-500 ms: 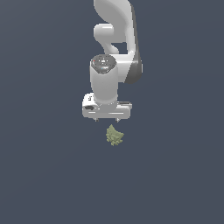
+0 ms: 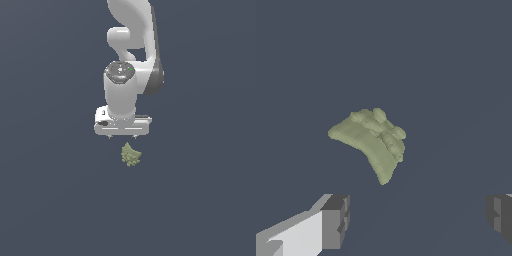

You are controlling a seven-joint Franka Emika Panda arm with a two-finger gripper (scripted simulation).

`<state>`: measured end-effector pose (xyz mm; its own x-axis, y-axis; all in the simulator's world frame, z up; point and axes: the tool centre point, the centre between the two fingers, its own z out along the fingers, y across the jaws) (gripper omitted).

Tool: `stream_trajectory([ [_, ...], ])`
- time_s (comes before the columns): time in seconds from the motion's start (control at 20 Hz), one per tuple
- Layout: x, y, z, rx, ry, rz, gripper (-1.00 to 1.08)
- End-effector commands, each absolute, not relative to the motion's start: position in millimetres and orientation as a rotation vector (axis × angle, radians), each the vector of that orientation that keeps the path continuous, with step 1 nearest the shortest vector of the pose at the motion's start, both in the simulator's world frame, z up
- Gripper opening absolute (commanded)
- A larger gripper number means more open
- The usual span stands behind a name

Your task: Pick up the object and move it to a goal position.

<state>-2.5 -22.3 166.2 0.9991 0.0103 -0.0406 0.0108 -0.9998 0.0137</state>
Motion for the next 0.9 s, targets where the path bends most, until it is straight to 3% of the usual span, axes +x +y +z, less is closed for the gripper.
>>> stream_trajectory([
  [0.0, -2.9, -22.0, 166.9, 3.124, 0.031, -0.069, 1.00],
  [0.85, 3.6, -16.5, 156.2, 3.113, 0.293, -0.058, 1.00],
])
